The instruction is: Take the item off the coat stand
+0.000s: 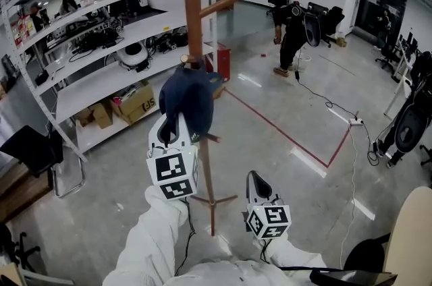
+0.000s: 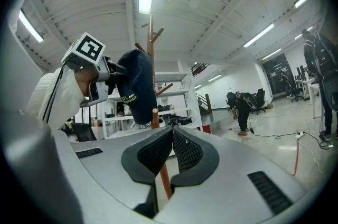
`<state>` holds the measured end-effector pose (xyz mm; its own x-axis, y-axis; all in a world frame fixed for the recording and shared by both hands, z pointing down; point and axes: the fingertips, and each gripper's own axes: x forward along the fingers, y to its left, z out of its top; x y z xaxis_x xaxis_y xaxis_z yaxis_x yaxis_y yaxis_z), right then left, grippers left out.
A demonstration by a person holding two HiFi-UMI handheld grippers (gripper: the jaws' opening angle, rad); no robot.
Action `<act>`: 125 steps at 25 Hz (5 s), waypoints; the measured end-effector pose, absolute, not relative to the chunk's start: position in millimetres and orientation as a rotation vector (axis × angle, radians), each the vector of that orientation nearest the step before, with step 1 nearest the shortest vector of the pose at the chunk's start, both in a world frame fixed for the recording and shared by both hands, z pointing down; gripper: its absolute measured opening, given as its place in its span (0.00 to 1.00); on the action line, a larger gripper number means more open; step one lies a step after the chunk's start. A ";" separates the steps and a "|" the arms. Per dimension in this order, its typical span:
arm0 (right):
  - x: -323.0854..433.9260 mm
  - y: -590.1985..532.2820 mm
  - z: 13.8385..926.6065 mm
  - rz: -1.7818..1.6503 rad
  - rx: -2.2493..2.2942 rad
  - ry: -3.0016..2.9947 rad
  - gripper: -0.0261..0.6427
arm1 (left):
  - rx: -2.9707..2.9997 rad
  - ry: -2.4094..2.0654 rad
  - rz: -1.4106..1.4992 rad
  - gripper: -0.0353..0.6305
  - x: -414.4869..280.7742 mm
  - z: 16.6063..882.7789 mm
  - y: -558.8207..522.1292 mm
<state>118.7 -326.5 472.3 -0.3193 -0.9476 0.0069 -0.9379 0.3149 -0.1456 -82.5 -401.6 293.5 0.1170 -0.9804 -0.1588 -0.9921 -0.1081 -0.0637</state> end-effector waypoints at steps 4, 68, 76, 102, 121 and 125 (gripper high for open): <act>118.3 -326.4 473.0 -0.198 -1.776 2.481 0.06 | -2.224 1.974 0.161 0.09 -82.9 287.7 -397.1; 60.6 -310.2 470.9 -0.247 -1.599 2.607 0.06 | -2.173 1.938 0.385 0.08 -101.5 270.7 -294.1; 56.2 -304.7 472.4 -0.218 -1.592 2.628 0.06 | -2.228 1.954 0.325 0.08 -91.5 315.1 -291.6; 87.0 -301.0 469.7 -0.171 -1.618 2.651 0.06 | -2.445 2.122 0.154 0.08 -49.0 450.6 -272.3; 78.1 -275.2 463.8 -0.143 -1.619 2.608 0.06 | -2.434 2.085 0.183 0.08 -58.3 440.1 -243.3; 58.6 -254.9 462.3 -0.166 -1.617 2.597 0.06 | -2.452 2.051 0.179 0.08 -68.8 434.2 -222.5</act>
<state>58.6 -254.9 462.3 -0.4406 -0.8976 -0.0088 -0.8892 0.4378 -0.1328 -68.8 -222.5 434.2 0.1739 -0.9836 -0.0470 -0.9769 -0.1784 0.1179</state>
